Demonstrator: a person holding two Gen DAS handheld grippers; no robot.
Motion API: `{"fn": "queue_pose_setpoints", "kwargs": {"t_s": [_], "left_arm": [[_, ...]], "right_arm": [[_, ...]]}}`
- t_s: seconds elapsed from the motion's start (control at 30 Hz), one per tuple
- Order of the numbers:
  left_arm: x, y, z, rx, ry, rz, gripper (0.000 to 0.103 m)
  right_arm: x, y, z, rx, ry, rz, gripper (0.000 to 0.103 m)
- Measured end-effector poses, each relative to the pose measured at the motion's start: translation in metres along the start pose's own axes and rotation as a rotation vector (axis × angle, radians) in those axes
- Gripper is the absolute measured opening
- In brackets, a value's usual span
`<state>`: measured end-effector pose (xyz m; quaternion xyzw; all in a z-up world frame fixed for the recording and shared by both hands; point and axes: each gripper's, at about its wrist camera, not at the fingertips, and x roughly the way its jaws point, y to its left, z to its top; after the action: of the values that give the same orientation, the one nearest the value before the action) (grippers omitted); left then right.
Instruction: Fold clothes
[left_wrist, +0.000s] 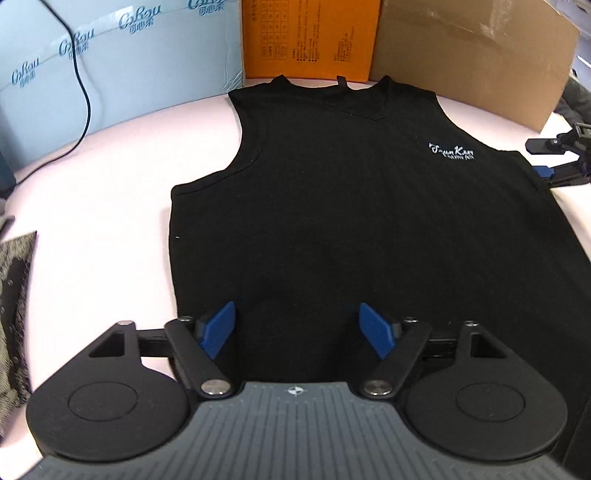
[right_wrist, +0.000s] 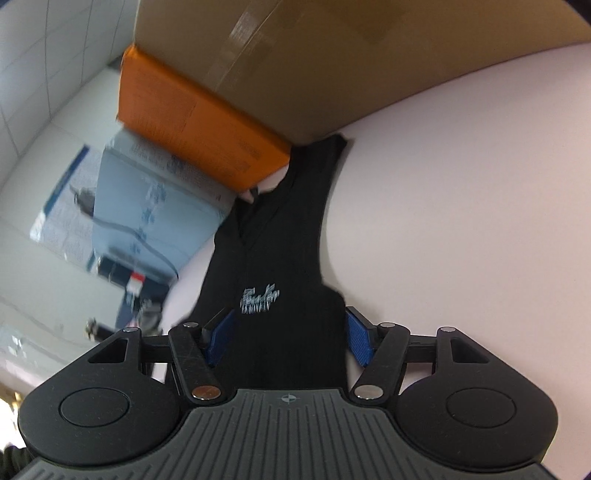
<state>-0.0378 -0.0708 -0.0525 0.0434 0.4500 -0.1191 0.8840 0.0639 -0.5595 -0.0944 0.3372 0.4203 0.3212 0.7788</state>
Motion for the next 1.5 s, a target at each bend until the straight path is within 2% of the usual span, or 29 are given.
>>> {"fn": "queue_pose_setpoints", "kwargs": {"t_s": [0.03, 0.1, 0.17, 0.27, 0.33, 0.37, 0.4, 0.43, 0.47, 0.53, 0.6, 0.67, 0.7, 0.73, 0.8, 0.83, 0.9, 0.97, 1.0, 1.03, 1.07, 1.1, 1.2, 1.3, 1.4, 1.5], "left_arm": [[0.001, -0.001, 0.0, 0.002, -0.001, -0.001, 0.08], [0.001, -0.004, 0.0, 0.008, -0.003, 0.002, 0.083], [0.001, -0.004, -0.001, 0.009, -0.003, 0.0, 0.084], [0.001, -0.005, -0.003, 0.012, -0.003, -0.004, 0.087], [0.003, -0.007, -0.003, 0.019, -0.003, -0.007, 0.092], [0.004, -0.008, -0.003, 0.024, -0.003, -0.009, 0.095], [0.004, -0.01, -0.003, 0.029, -0.003, -0.009, 0.097], [0.004, -0.01, -0.003, 0.032, -0.003, -0.008, 0.098], [0.004, -0.011, -0.003, 0.033, -0.003, -0.009, 0.098], [0.003, -0.01, -0.004, 0.035, -0.006, -0.014, 0.098], [-0.001, -0.009, -0.005, 0.039, -0.013, -0.018, 0.095], [-0.007, -0.008, -0.006, 0.033, -0.028, -0.027, 0.09], [-0.01, -0.006, -0.005, 0.016, -0.05, -0.036, 0.09], [-0.013, -0.004, -0.004, -0.003, -0.073, -0.04, 0.09], [-0.013, 0.0, 0.0, -0.041, -0.084, -0.03, 0.09], [-0.01, 0.002, 0.001, -0.057, -0.074, -0.019, 0.09], [-0.003, 0.005, 0.003, -0.072, -0.038, 0.023, 0.09], [0.002, 0.008, 0.004, -0.065, -0.013, 0.057, 0.09], [0.001, 0.008, 0.005, -0.06, -0.005, 0.065, 0.09], [-0.001, 0.007, 0.005, -0.063, -0.001, 0.074, 0.09], [-0.004, 0.008, 0.005, -0.076, 0.0, 0.083, 0.09], [-0.008, 0.009, 0.005, -0.096, -0.001, 0.083, 0.09], [-0.014, 0.015, 0.002, -0.158, 0.01, 0.08, 0.09], [-0.011, 0.02, -0.002, -0.187, 0.044, 0.12, 0.09], [-0.009, 0.024, -0.006, -0.191, 0.057, 0.155, 0.091], [-0.008, 0.024, -0.005, -0.189, 0.061, 0.163, 0.091]], "right_arm": [[0.0, 0.0, -0.001, 0.0, -0.025, -0.019, 0.033], [0.001, 0.008, -0.002, -0.067, -0.041, -0.107, 0.01], [0.004, 0.024, -0.006, -0.191, -0.038, -0.205, 0.009], [0.018, 0.063, -0.022, -0.59, -0.016, -0.478, 0.009], [0.028, 0.076, -0.036, -0.775, 0.005, -0.555, 0.009], [0.029, 0.077, -0.038, -0.797, -0.001, -0.57, 0.01], [0.028, 0.078, -0.037, -0.776, -0.016, -0.582, 0.015], [0.024, 0.078, -0.034, -0.733, -0.05, -0.601, 0.022], [0.016, 0.079, -0.032, -0.686, -0.107, -0.621, 0.022], [-0.004, 0.083, -0.029, -0.585, -0.22, -0.625, 0.022], [-0.021, 0.085, -0.03, -0.49, -0.248, -0.545, 0.025], [-0.027, 0.091, -0.039, -0.467, -0.21, -0.461, 0.035], [-0.026, 0.094, -0.045, -0.463, -0.179, -0.421, 0.044], [-0.024, 0.095, -0.051, -0.453, -0.148, -0.385, 0.047], [-0.016, 0.096, -0.062, -0.421, -0.101, -0.352, 0.048], [-0.011, 0.095, -0.068, -0.403, -0.081, -0.348, 0.05], [-0.003, 0.09, -0.075, -0.379, -0.056, -0.401, 0.055], [-0.005, 0.091, -0.079, -0.391, -0.087, -0.446, 0.053], [-0.005, 0.096, -0.081, -0.388, -0.098, -0.488, 0.057], [-0.004, 0.105, -0.084, -0.391, -0.111, -0.546, 0.064], [-0.007, 0.114, -0.09, -0.402, -0.115, -0.557, 0.064], [-0.011, 0.122, -0.097, -0.415, -0.103, -0.511, 0.065], [-0.016, 0.146, -0.127, -0.466, -0.023, -0.409, 0.083], [-0.017, 0.158, -0.16, -0.488, 0.073, -0.364, 0.084], [-0.024, 0.155, -0.187, -0.46, 0.136, -0.372, 0.084], [-0.04, 0.153, -0.206, -0.463, 0.124, -0.437, 0.085]]}}
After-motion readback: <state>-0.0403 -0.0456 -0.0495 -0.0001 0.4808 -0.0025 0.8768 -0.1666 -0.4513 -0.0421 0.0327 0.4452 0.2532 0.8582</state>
